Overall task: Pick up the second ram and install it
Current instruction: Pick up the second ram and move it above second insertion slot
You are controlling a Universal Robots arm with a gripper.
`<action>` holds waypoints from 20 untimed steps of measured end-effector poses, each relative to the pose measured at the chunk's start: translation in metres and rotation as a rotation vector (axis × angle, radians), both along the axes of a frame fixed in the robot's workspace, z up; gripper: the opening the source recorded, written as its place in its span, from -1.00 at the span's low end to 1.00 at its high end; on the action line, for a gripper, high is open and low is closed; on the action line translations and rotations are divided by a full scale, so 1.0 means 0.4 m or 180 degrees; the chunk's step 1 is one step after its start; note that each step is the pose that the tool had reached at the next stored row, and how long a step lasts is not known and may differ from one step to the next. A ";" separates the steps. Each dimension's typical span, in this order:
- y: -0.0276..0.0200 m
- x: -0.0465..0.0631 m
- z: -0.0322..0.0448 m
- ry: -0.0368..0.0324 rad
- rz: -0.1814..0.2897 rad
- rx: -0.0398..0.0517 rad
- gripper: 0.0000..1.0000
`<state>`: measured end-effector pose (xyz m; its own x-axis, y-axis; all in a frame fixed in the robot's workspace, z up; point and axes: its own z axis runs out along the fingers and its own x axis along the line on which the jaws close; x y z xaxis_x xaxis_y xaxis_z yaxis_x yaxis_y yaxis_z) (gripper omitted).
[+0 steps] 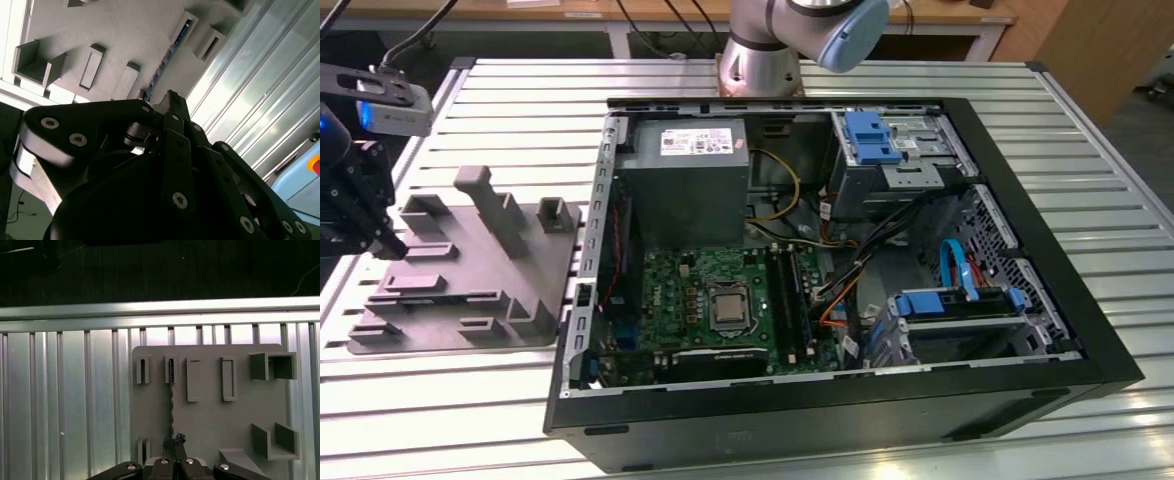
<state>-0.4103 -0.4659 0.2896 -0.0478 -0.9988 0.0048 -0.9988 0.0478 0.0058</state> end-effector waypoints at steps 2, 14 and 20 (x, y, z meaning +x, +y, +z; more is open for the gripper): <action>0.000 0.000 -0.008 -0.0007 0.0000 -0.0002 -0.80; 0.005 -0.011 -0.043 -0.0039 0.0000 -0.0013 -0.80; 0.006 -0.018 -0.061 -0.0056 0.0000 -0.0015 -0.80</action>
